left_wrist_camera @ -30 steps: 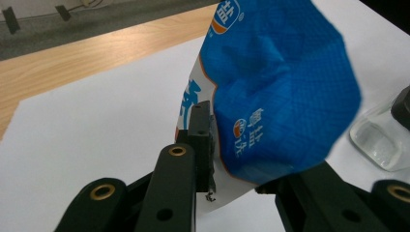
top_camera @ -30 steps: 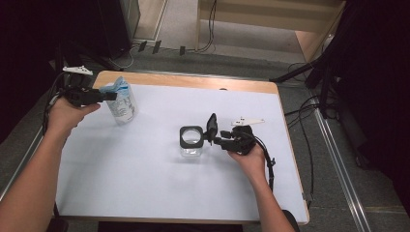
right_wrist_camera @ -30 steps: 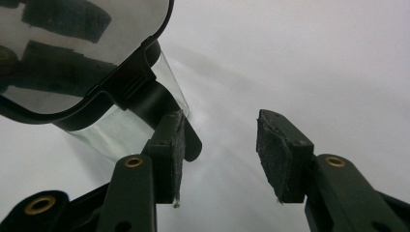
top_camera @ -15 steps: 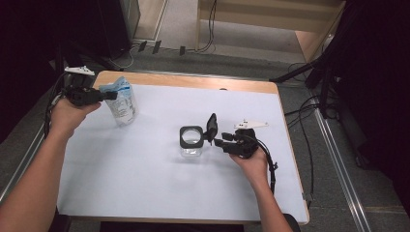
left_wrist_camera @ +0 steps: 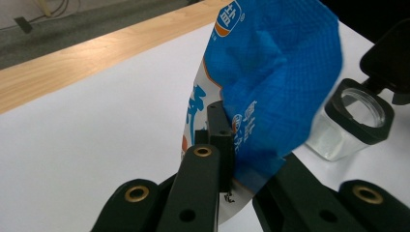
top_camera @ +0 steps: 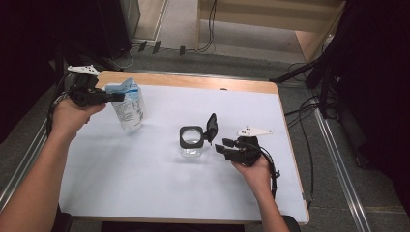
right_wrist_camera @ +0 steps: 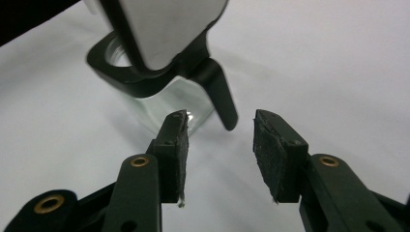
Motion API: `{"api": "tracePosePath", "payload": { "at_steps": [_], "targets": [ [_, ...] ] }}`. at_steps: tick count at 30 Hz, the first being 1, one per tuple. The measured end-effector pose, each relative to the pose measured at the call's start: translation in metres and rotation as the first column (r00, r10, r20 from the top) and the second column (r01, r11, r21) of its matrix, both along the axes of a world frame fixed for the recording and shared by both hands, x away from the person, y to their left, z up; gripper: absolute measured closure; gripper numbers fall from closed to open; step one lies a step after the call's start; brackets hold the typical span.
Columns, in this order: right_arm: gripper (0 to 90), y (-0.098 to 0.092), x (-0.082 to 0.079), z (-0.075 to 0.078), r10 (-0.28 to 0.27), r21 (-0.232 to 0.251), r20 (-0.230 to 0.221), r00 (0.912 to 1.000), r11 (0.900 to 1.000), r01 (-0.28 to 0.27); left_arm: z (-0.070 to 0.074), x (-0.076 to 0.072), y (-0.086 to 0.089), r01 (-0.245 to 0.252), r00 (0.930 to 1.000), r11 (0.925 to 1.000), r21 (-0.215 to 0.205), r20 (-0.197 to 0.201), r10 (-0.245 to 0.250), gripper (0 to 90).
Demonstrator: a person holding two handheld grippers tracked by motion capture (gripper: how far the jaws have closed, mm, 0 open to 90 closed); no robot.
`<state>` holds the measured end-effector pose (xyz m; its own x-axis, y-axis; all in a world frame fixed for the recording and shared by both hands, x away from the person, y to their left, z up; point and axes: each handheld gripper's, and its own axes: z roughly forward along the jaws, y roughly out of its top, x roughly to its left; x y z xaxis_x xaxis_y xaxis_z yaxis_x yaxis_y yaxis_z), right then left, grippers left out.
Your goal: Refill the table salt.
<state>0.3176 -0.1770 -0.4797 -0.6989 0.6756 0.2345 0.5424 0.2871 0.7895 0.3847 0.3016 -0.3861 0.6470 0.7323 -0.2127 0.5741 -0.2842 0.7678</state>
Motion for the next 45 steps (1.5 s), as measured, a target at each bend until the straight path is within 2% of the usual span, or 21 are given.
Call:
{"api": "tracePosePath", "payload": {
  "at_steps": [4, 11, 16, 17, 18, 22, 24, 27, 30, 31, 32, 35, 37, 39, 40, 41, 45],
  "targets": [
    [61.5, 0.003, -0.014, 0.002, 0.038, -0.003, 0.004, 0.9993, 0.999, -0.038, 0.001, -0.005, -0.004, 0.017, 0.9997, 0.9997, -0.014, -0.018, -0.018, 90.0],
    [63.3, 0.014, -0.033, 0.005, 0.098, 0.006, 0.007, 0.9951, 0.995, -0.098, 0.006, -0.015, -0.015, 0.057, 0.9981, 0.9984, -0.003, -0.025, -0.057, 90.0],
    [64.8, 0.027, -0.038, 0.005, 0.143, 0.01, 0.001, 0.9897, 0.99, -0.143, 0.007, -0.023, -0.019, 0.078, 0.9965, 0.9964, -0.034, -0.029, -0.079, 90.0],
    [64.8, 0.035, -0.04, 0.005, 0.169, 0.002, 0.003, 0.9857, 0.986, -0.169, 0.007, -0.027, -0.021, 0.091, 0.9955, 0.9953, -0.035, -0.026, -0.091, 90.0],
    [64.8, 0.035, -0.04, 0.005, 0.169, 0.002, 0.003, 0.9857, 0.986, -0.169, 0.007, -0.027, -0.021, 0.091, 0.9955, 0.9953, -0.035, -0.026, -0.091, 90.0],
    [64.7, 0.054, -0.04, 0.004, 0.215, -0.002, 0.008, 0.9765, 0.977, -0.215, 0.007, -0.036, -0.031, 0.116, 0.9928, 0.9927, -0.033, -0.026, -0.116, 90.0],
    [64.6, 0.061, -0.041, 0.004, 0.232, -0.002, 0.007, 0.9727, 0.973, -0.232, 0.008, -0.037, -0.032, 0.129, 0.991, 0.9915, -0.019, -0.032, -0.13, 90.0],
    [64.4, 0.074, -0.042, 0.004, 0.262, -0.005, 0.012, 0.9651, 0.965, -0.261, 0.009, -0.039, -0.032, 0.13, 0.9906, 0.991, -0.033, -0.04, -0.131, 90.0],
    [61.8, 0.087, -0.04, 0.005, 0.288, -0.002, 0.019, 0.9575, 0.958, -0.288, 0.011, -0.045, -0.035, 0.135, 0.9902, 0.9908, -0.015, -0.036, -0.135, 90.0],
    [61.8, 0.087, -0.04, 0.005, 0.288, -0.002, 0.019, 0.9575, 0.958, -0.288, 0.011, -0.045, -0.035, 0.135, 0.9902, 0.9908, -0.015, -0.036, -0.135, 90.0],
    [61.6, 0.094, -0.04, 0.003, 0.3, 0.002, 0.033, 0.9535, 0.954, -0.3, 0.011, -0.046, -0.035, 0.139, 0.9897, 0.9902, -0.01, -0.033, -0.139, 90.0],
    [61.7, 0.105, -0.039, 0.0, 0.316, -0.006, 0.045, 0.9478, 0.949, -0.316, 0.011, -0.05, -0.035, 0.141, 0.9894, 0.9897, -0.026, -0.032, -0.142, 90.0],
    [61.7, 0.113, -0.036, -0.002, 0.322, 0.004, 0.05, 0.9455, 0.947, -0.322, 0.012, -0.052, -0.035, 0.143, 0.9889, 0.9892, -0.035, -0.037, -0.144, 90.0],
    [61.6, 0.12, -0.032, -0.005, 0.315, 0.014, 0.045, 0.9481, 0.949, -0.316, 0.014, -0.055, -0.036, 0.143, 0.9887, 0.989, -0.036, -0.039, -0.145, 90.0],
    [61.6, 0.12, -0.032, -0.005, 0.315, 0.014, 0.045, 0.9481, 0.949, -0.316, 0.014, -0.055, -0.036, 0.143, 0.9887, 0.989, -0.036, -0.039, -0.145, 90.0],
    [61.6, 0.129, -0.028, -0.007, 0.314, 0.008, 0.031, 0.9488, 0.949, -0.315, 0.015, -0.058, -0.036, 0.14, 0.9888, 0.9893, -0.041, -0.045, -0.142, 90.0],
    [61.4, 0.144, -0.024, -0.012, 0.318, 0.0, 0.04, 0.9473, 0.948, -0.318, 0.019, -0.063, -0.034, 0.14, 0.9885, 0.9888, -0.052, -0.05, -0.142, 90.0]
  ]
}}
